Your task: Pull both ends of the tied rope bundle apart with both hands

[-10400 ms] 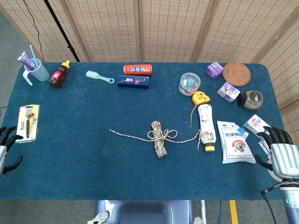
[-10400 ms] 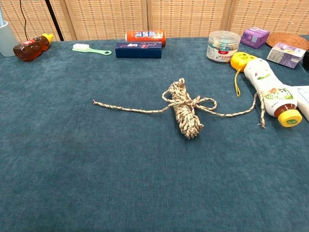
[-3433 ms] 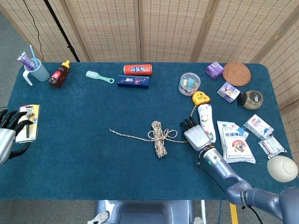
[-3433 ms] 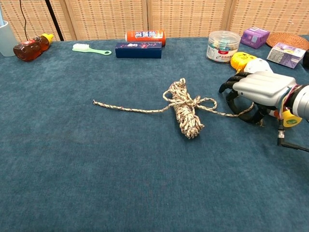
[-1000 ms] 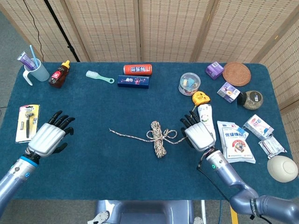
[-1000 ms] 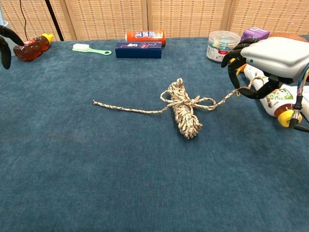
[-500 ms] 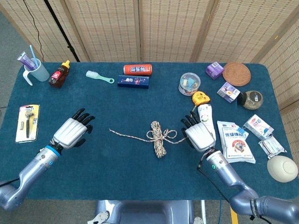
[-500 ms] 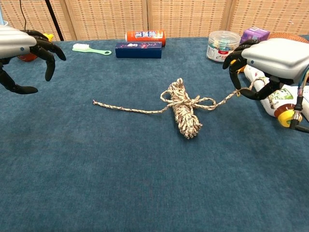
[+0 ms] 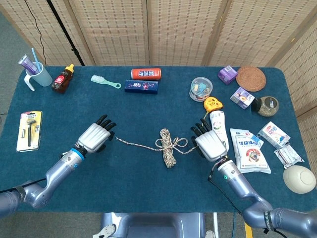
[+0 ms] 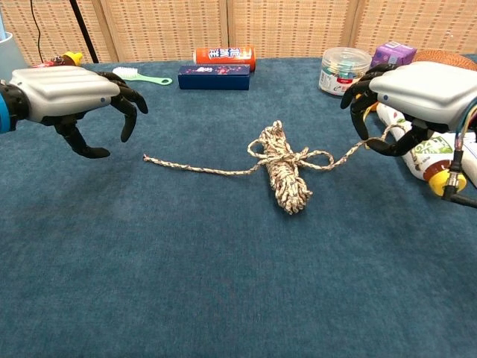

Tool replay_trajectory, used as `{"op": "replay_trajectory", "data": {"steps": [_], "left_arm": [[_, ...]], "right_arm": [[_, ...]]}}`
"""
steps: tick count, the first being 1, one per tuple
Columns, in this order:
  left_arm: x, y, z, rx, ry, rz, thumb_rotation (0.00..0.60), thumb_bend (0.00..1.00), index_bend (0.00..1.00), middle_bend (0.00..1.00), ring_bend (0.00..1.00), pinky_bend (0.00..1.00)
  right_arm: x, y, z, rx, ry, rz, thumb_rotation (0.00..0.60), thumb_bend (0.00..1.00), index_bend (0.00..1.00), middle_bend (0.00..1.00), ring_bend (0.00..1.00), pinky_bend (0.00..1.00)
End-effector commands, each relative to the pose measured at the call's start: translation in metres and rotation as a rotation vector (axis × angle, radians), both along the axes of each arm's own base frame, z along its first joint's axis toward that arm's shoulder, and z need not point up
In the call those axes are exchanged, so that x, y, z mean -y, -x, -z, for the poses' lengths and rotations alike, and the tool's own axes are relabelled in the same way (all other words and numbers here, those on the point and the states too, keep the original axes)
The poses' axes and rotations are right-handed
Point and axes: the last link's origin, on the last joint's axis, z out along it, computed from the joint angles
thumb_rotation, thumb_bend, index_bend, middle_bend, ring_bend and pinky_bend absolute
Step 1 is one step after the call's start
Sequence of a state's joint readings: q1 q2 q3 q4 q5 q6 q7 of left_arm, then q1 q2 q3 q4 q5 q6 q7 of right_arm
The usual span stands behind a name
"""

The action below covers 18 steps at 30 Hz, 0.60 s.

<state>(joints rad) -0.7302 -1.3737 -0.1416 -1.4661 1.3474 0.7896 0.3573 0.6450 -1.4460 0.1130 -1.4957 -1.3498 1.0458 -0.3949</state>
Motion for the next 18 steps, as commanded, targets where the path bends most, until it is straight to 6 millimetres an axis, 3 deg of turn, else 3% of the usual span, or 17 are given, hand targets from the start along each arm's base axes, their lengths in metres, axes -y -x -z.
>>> {"op": "replay_trajectory", "data": {"steps": [1, 18], "left_arm": [[-0.008, -0.006, 0.013, -0.015, 0.003, 0.013, 0.600, 0.28, 0.49, 0.20, 0.12, 0.00], [-0.029, -0.022, 0.057, -0.020, -0.014, 0.012, 0.600, 0.28, 0.53, 0.20, 0.10, 0.00]], "right_arm": [[0.000, 0.001, 0.000, 0.002, 0.000, 0.004, 0.600, 0.55, 0.64, 0.22, 0.14, 0.00], [0.003, 0.010, 0.001, 0.009, -0.005, 0.030, 0.600, 0.55, 0.64, 0.22, 0.14, 0.00]]}}
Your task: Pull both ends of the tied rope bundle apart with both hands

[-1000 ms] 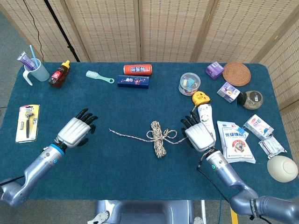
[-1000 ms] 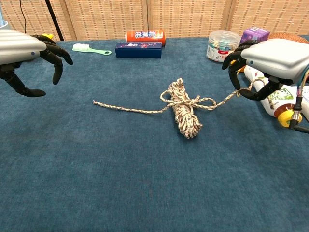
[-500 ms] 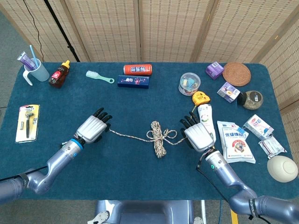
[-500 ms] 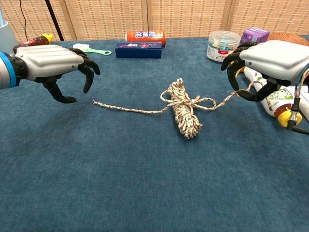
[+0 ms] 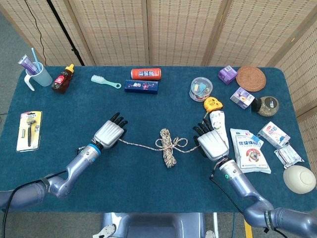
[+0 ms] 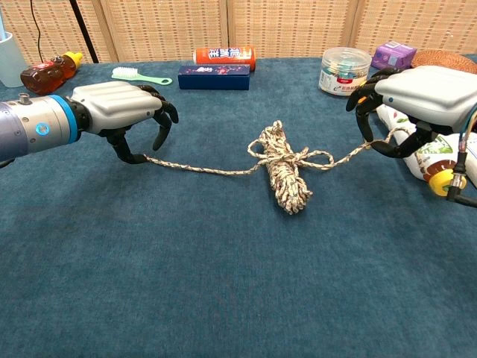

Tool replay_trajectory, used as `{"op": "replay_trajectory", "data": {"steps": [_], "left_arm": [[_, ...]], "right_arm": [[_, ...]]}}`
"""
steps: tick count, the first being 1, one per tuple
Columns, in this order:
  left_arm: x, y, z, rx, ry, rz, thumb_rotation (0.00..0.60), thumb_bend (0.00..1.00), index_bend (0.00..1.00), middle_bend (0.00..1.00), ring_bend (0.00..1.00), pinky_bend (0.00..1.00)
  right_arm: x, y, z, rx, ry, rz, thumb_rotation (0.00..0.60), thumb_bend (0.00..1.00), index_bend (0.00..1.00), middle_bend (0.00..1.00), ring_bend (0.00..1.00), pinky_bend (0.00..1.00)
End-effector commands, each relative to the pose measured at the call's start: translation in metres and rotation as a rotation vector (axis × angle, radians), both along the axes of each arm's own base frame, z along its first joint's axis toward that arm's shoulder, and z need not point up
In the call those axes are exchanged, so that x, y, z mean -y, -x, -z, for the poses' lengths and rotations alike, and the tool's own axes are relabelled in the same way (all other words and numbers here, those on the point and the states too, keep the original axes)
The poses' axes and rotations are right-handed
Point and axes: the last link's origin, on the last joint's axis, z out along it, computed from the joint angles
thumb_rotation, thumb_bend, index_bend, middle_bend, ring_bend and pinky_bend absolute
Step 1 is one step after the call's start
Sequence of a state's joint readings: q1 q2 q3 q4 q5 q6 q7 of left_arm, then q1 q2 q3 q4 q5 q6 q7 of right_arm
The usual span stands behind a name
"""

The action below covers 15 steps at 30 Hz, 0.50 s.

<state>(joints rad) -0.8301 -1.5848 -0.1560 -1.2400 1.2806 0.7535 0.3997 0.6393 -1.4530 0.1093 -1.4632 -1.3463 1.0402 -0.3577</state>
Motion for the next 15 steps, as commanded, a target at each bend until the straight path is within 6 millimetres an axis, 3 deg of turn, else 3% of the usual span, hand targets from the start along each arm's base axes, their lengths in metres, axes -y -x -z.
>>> {"op": "replay_trajectory", "data": {"steps": [1, 15], "left_arm": [[-0.002, -0.003, 0.006, 0.008, -0.007, -0.008, 0.600, 0.28, 0.53, 0.20, 0.09, 0.00], [0.001, -0.004, 0.021, 0.025, -0.051, -0.023, 0.600, 0.28, 0.53, 0.19, 0.00, 0.00]], "right_arm": [[0.001, 0.001, 0.000, 0.001, -0.002, 0.004, 0.600, 0.55, 0.64, 0.22, 0.14, 0.00], [0.001, 0.006, 0.000, 0.014, -0.011, 0.015, 0.600, 0.55, 0.64, 0.22, 0.14, 0.00]]}}
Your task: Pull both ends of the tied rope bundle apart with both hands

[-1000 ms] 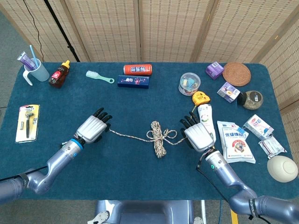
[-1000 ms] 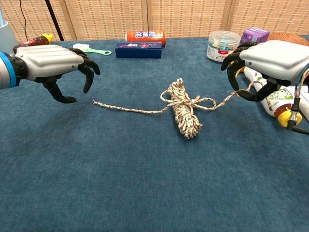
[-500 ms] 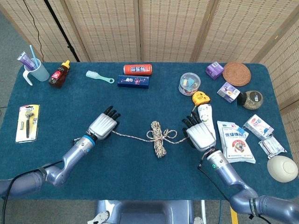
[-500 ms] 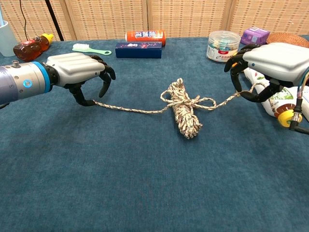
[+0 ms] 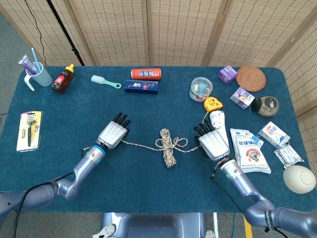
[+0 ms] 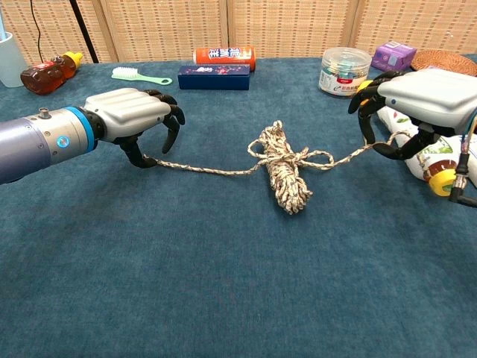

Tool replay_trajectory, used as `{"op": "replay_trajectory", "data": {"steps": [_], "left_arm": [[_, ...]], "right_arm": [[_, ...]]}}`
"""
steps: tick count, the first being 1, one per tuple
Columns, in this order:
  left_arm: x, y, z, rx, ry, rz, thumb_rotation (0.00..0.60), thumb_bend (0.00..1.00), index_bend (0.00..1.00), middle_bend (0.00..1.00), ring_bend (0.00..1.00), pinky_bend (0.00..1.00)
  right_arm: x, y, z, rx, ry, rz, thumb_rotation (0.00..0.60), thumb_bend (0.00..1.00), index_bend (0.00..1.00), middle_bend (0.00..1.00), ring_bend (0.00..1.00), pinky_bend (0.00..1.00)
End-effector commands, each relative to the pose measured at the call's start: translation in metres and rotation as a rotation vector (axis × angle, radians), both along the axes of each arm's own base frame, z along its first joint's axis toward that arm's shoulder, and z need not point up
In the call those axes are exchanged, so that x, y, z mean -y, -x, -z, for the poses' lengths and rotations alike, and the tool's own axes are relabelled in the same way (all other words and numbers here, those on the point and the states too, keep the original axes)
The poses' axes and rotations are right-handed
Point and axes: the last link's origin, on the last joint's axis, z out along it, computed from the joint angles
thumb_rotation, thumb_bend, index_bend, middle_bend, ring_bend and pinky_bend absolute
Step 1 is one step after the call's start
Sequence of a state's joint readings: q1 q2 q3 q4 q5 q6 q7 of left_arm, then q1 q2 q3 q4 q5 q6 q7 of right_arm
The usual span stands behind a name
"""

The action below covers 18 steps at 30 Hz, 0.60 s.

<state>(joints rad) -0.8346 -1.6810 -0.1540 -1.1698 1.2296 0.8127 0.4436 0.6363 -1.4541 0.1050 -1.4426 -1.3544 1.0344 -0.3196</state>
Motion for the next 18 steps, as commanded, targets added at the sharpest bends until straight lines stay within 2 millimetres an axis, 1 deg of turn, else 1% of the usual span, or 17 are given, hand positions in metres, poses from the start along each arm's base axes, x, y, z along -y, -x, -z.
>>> {"op": "replay_trajectory", "data": {"steps": [1, 6, 18], "left_arm": [[-0.0001, 0.0002, 0.0022, 0.005, -0.004, -0.008, 0.600, 0.28, 0.53, 0.19, 0.00, 0.00], [0.0001, 0.0015, 0.0057, 0.007, -0.006, -0.020, 0.600, 0.29, 0.53, 0.19, 0.00, 0.00], [-0.0002, 0.0008, 0.0121, 0.009, -0.006, -0.032, 0.600, 0.36, 0.54, 0.19, 0.00, 0.00]], "right_arm": [[-0.0001, 0.0008, 0.0000, 0.003, -0.003, 0.004, 0.600, 0.55, 0.64, 0.22, 0.14, 0.00], [0.0001, 0.0021, -0.0010, 0.002, -0.001, 0.005, 0.600, 0.55, 0.64, 0.22, 0.14, 0.00], [0.0005, 0.0052, -0.0008, 0.001, -0.001, 0.012, 0.600, 0.55, 0.64, 0.22, 0.14, 0.00]]}}
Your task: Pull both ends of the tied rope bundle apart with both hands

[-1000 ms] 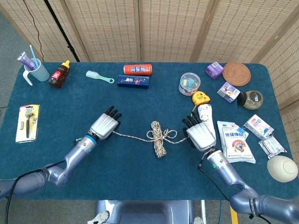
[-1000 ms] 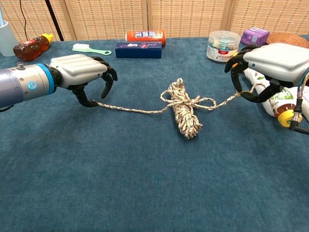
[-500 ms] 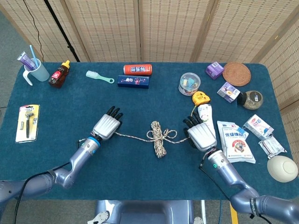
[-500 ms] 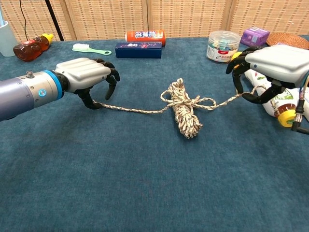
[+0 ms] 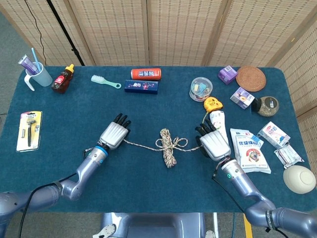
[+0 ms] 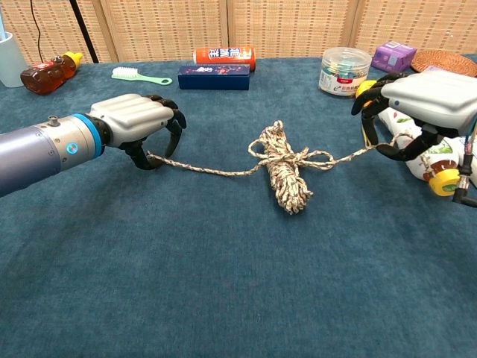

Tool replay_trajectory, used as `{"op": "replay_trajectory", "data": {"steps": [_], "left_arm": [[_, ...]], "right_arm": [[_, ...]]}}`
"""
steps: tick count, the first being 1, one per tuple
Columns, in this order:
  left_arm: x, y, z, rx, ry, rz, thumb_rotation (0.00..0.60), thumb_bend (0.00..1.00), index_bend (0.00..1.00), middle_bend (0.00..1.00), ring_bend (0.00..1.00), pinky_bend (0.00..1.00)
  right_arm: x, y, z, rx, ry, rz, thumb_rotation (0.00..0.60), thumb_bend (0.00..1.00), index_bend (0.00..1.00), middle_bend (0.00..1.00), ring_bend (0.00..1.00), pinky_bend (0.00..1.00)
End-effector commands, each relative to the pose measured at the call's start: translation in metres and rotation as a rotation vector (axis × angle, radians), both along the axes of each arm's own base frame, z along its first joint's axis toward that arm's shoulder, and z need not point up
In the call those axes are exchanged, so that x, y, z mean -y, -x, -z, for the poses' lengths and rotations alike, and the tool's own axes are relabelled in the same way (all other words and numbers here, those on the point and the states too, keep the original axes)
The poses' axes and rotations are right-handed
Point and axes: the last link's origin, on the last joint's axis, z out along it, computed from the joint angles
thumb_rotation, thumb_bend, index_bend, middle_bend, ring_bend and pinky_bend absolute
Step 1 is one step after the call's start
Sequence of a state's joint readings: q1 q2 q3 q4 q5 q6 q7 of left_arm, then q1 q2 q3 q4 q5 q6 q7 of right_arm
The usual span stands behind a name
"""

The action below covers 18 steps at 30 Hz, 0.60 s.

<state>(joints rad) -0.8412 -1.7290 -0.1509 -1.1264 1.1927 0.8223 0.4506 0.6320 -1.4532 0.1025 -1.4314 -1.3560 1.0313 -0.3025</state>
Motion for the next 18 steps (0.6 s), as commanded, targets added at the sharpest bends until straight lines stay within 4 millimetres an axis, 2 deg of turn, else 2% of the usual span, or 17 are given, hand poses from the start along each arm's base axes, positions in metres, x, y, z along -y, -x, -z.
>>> {"op": "replay_trajectory", "data": {"steps": [1, 18], "left_arm": [[0.0000, 0.0007, 0.0011, -0.001, 0.002, -0.005, 0.600, 0.37, 0.54, 0.19, 0.00, 0.00], [0.0004, 0.0036, 0.0051, -0.014, 0.010, -0.010, 0.600, 0.39, 0.56, 0.19, 0.00, 0.00]], "right_arm": [[0.0002, 0.0011, -0.0004, -0.001, 0.002, 0.002, 0.600, 0.55, 0.64, 0.22, 0.14, 0.00], [0.0001, 0.0042, -0.0003, 0.004, -0.001, 0.014, 0.600, 0.55, 0.64, 0.22, 0.14, 0.00]]}}
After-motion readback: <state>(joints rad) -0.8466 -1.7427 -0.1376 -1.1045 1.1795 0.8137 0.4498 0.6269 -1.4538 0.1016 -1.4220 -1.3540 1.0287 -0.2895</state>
